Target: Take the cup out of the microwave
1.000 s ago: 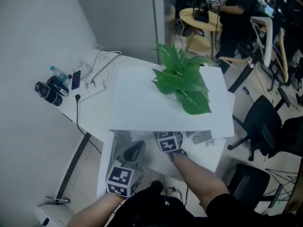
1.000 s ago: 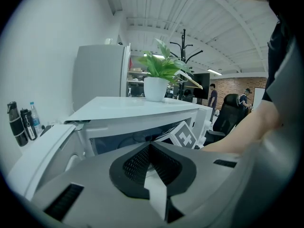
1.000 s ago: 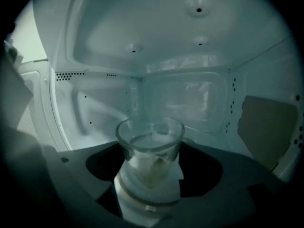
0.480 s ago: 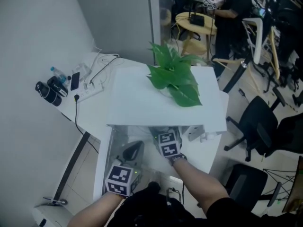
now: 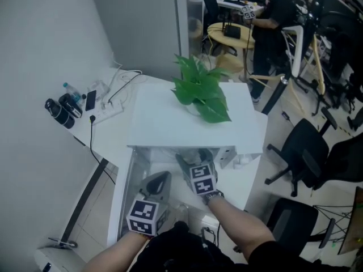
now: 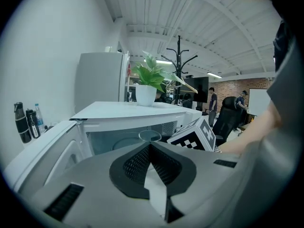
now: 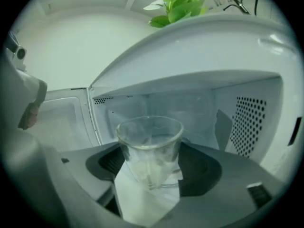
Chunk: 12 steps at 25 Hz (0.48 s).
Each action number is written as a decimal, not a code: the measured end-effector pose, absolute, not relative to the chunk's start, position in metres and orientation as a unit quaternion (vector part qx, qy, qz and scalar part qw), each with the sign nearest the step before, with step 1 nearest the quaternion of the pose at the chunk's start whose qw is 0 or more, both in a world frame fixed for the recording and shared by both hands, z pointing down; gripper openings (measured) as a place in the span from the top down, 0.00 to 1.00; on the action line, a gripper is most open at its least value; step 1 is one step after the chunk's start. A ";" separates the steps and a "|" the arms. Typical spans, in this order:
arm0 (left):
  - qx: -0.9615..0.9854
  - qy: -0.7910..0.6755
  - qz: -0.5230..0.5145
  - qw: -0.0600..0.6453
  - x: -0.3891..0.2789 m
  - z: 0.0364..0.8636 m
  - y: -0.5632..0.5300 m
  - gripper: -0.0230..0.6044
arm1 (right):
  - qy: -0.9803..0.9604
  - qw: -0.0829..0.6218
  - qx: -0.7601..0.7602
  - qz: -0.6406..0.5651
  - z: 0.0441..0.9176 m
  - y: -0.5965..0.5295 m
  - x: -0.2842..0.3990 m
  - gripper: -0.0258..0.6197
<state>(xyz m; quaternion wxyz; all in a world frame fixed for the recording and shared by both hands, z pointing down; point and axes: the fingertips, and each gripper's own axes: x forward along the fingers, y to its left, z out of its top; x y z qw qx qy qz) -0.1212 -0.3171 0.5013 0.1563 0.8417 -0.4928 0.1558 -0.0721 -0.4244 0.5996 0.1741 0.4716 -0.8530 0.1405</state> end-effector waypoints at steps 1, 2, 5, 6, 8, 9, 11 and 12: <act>0.841 -0.494 0.155 0.157 -0.121 0.501 -0.315 0.97 | -0.853 0.175 0.471 0.140 0.598 -0.421 -0.071 0.38; 0.840 -0.495 0.154 0.157 -0.120 0.501 -0.313 0.97 | -0.854 0.175 0.470 0.139 0.597 -0.418 -0.070 0.38; 0.839 -0.499 0.150 0.157 -0.116 0.498 -0.306 0.97 | -0.857 0.176 0.465 0.139 0.593 -0.407 -0.067 0.38; 0.838 -0.501 0.149 0.156 -0.115 0.497 -0.303 0.97 | -0.858 0.176 0.463 0.139 0.592 -0.404 -0.066 0.38; 0.837 -0.503 0.148 0.156 -0.113 0.497 -0.298 0.97 | -0.860 0.174 0.459 0.140 0.591 -0.397 -0.065 0.38; 0.836 -0.505 0.148 0.155 -0.112 0.497 -0.295 0.97 | -0.861 0.174 0.457 0.140 0.590 -0.393 -0.063 0.38; 0.834 -0.509 0.146 0.154 -0.109 0.496 -0.290 0.97 | -0.863 0.174 0.454 0.138 0.587 -0.386 -0.060 0.38; 0.833 -0.511 0.145 0.154 -0.108 0.495 -0.287 0.97 | -0.864 0.173 0.452 0.137 0.586 -0.383 -0.058 0.38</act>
